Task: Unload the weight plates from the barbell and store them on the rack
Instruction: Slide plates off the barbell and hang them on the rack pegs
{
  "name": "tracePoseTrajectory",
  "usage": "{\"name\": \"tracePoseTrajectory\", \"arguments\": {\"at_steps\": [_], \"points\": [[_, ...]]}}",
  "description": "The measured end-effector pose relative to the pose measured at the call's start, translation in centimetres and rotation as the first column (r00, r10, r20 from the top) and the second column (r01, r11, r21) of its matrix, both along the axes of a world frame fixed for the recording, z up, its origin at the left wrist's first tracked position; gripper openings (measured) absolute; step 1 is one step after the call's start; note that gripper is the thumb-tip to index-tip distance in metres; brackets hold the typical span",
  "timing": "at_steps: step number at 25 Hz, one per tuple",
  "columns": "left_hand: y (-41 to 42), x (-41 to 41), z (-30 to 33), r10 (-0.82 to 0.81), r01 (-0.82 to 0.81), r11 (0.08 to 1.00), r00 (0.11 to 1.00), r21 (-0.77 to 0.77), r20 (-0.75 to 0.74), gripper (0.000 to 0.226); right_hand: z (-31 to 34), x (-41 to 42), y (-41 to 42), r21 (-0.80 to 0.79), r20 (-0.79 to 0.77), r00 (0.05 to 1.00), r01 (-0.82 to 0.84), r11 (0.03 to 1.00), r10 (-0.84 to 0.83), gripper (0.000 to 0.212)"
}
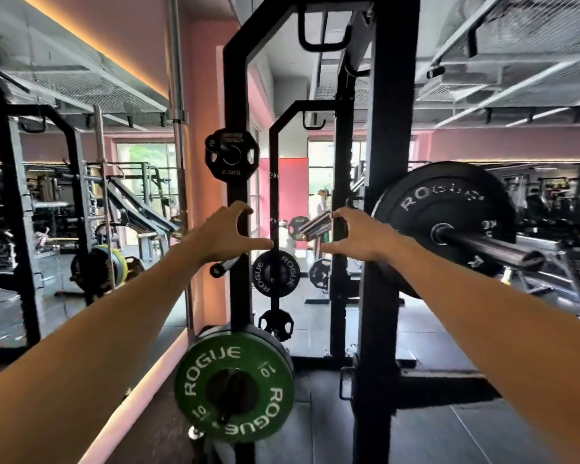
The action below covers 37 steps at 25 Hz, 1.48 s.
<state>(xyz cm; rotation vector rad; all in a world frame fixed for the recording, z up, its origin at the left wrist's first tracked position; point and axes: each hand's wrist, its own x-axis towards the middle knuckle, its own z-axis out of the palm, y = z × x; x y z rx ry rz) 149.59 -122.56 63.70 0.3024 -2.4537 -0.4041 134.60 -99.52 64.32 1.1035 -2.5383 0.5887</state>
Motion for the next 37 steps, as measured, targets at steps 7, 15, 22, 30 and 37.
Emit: {"name": "tracePoseTrajectory", "arguments": {"at_steps": [7, 15, 22, 30, 37], "points": [[8.8, -2.1, 1.1, -0.089, 0.089, 0.996, 0.995, -0.011, 0.034, 0.096, 1.3, -0.9, 11.4, -0.011, -0.041, 0.988, 0.15, 0.989, -0.15, 0.091], [21.5, -9.6, 1.7, -0.127, 0.126, 0.992, 0.991, 0.025, 0.037, 0.102, 1.0, -6.9, 24.8, 0.02, -0.008, 0.973, 0.231, 0.973, -0.231, 0.088], [31.5, -17.1, 0.6, -0.112, 0.111, 0.991, 0.994, 0.07, 0.014, 0.097, 1.4, -15.0, 36.3, -0.013, 0.024, 0.982, 0.186, 0.982, -0.186, 0.09], [33.3, -24.0, 1.2, 0.001, -0.003, 0.998, 0.999, 0.059, 0.034, 0.117, 0.7, -24.2, 40.5, -0.108, 0.104, 0.979, 0.187, 0.976, -0.176, 0.099], [28.2, -34.4, 0.7, 0.143, -0.143, 0.99, 0.989, 0.006, 0.04, 0.13, 0.6, -34.3, 37.3, -0.112, 0.105, 0.97, 0.229, 0.967, -0.217, 0.124]]}}
